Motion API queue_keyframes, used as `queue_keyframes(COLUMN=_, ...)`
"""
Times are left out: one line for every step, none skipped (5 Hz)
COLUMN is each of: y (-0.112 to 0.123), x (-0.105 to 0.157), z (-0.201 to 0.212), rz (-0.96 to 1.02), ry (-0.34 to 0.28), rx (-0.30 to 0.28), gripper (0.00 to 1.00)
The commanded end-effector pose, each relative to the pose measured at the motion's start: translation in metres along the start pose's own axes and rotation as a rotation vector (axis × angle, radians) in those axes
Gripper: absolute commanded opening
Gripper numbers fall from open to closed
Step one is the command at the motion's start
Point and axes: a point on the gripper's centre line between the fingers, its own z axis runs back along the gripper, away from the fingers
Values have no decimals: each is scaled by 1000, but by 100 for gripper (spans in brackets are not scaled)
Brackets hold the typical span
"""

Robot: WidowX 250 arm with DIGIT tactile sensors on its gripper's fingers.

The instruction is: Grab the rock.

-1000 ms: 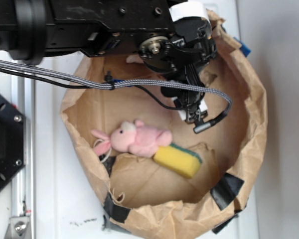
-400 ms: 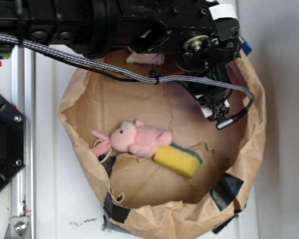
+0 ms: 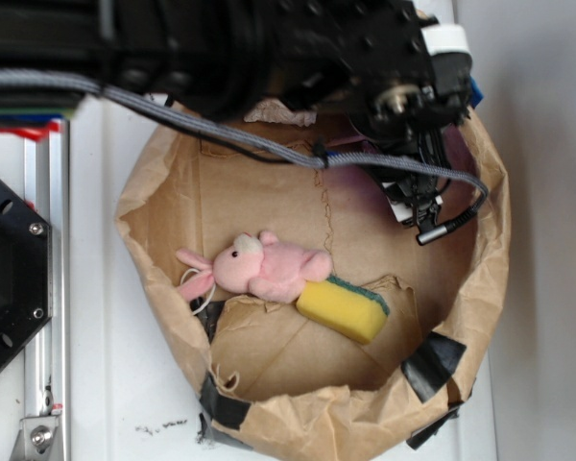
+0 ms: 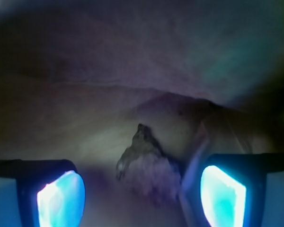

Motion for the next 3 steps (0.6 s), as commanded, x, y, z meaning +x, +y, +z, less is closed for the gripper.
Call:
queue_keyframes(y=-10, x=18, z=-7, rz=-107, ry=-38, rx=12, gripper=100)
queue_keyframes(y=-13, x=14, z=-9, rz=-159, ry=-46, rx=17, gripper=0)
queue_keyframes(y=-14, x=10, z=-4, rz=-197, ry=-55, rx=1, gripper=0)
